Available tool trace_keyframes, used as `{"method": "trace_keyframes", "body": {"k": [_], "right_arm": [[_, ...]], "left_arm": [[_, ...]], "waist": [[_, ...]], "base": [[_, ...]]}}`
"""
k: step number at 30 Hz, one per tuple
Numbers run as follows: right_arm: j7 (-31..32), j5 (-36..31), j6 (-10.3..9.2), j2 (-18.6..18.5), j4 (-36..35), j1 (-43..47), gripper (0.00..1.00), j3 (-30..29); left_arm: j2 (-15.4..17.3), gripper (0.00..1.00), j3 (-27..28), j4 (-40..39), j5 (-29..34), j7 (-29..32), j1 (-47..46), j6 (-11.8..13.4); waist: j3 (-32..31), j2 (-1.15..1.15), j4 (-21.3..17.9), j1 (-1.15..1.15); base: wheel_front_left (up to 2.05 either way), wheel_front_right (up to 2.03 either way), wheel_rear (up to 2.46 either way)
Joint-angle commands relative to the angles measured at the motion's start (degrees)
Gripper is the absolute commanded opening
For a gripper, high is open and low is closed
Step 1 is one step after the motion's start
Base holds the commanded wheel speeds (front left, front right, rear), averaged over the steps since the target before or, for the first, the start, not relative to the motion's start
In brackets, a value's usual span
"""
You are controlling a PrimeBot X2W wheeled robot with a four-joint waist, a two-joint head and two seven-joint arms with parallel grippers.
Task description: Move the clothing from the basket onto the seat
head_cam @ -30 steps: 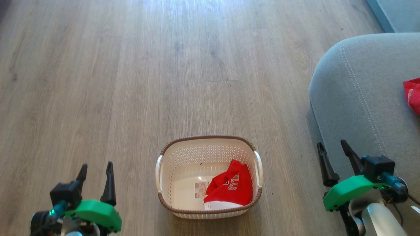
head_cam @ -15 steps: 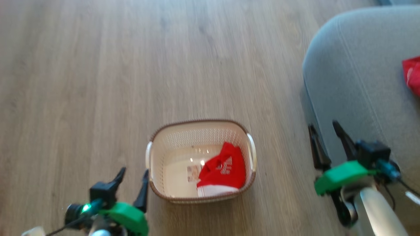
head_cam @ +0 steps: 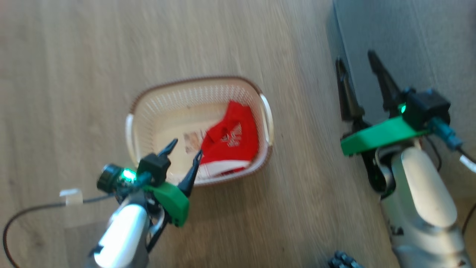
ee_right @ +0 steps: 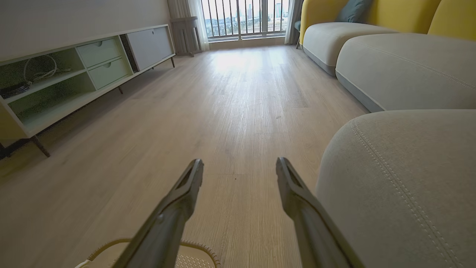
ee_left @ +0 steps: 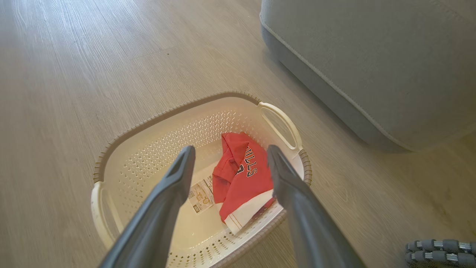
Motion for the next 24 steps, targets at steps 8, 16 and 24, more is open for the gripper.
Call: {"method": "trace_keyframes", "body": {"k": [8,16,24], "right_arm": [[-0.53,1.22,-0.01,1.01,-5.07,-7.20,1.00,2.99],[-0.53,4.76,-0.01,1.04,-6.93,-11.03,1.00,6.26],[-0.53,7.70,-0.01,1.04,-7.25,-11.13,1.00,7.47]], "left_arm": [[6.51,1.00,-9.33,5.15,-2.14,-0.56,-12.37,-0.05],[10.52,1.00,-20.05,13.35,-5.88,-0.56,-23.63,-0.05],[13.45,1.00,-32.88,18.80,-13.78,0.25,-31.79,-0.05]], "waist": [[15.07,0.00,-7.31,-0.02],[22.79,0.00,-10.74,-0.02],[27.53,0.00,-14.62,-0.02]], "base": [[0.00,0.00,0.00],[0.00,0.00,0.00],[0.00,0.00,0.00]]}}
